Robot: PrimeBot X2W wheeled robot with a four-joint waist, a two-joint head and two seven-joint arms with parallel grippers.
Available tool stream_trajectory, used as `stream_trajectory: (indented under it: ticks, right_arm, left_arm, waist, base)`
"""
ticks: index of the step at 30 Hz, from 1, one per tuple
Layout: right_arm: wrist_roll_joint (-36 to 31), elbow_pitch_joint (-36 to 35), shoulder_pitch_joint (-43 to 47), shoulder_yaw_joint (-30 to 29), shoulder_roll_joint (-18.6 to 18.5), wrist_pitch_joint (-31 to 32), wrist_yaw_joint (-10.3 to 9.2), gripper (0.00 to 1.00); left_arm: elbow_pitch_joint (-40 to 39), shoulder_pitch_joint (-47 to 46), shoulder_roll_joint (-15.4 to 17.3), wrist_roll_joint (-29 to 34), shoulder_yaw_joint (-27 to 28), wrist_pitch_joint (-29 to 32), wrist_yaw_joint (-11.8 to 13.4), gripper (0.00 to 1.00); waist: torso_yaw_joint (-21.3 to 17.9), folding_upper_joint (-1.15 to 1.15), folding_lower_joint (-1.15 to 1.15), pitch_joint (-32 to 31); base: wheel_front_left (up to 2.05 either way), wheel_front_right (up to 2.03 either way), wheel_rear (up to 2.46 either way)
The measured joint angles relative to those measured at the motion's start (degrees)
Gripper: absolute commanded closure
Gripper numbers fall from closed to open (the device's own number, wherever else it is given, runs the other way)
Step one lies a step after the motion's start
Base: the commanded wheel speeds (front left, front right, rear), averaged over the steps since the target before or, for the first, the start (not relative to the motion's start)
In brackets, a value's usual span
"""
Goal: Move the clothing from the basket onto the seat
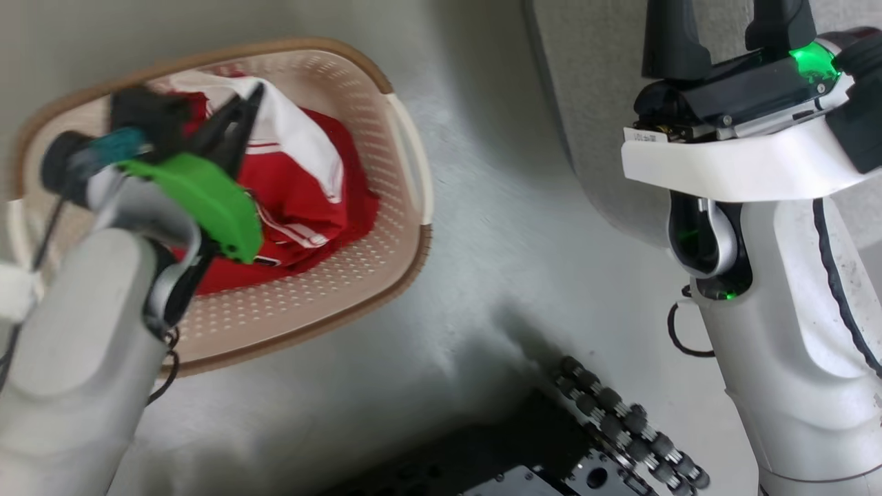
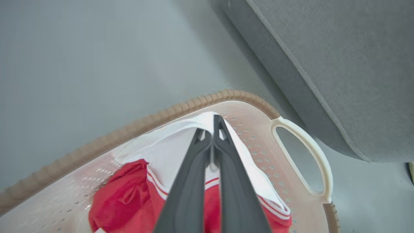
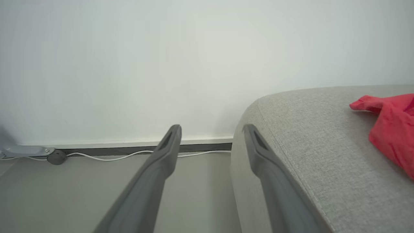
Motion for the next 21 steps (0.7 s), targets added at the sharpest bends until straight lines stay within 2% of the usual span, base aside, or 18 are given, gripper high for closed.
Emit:
stream_trajectory:
  ticks: [5, 13, 21]
  right_arm:
    - [-3.09, 1.40, -0.38, -0.96, -0.05, 0.00, 0.26, 0.00]
    - [-5.33, 5.88, -0.13, 1.80, -2.60, 0.00, 4.93, 0.00]
    - [-6.00, 8.98, 2.99, 3.04, -4.43, 0.00, 8.28, 0.00]
  left_arm:
    - [-3.56, 4.32, 0.69, -2.57, 5.95, -8.04, 0.60, 1.00]
    - [-9.78, 9.92, -0.90, -4.79, 10.09, -17.98, 1.52, 1.00]
    - [-14.07, 13.46, -3.19, -5.84, 11.47, -18.36, 1.81, 1.00]
  waist:
    - [3.41, 0.00, 0.00, -3.40]
    - [9.25, 0.00, 0.00, -9.24]
    - [16.15, 0.00, 0.00, -16.13]
  base:
    - [0.00, 0.00, 0.00]
    - [0.00, 0.00, 0.00]
    - [0.00, 0.00, 0.00]
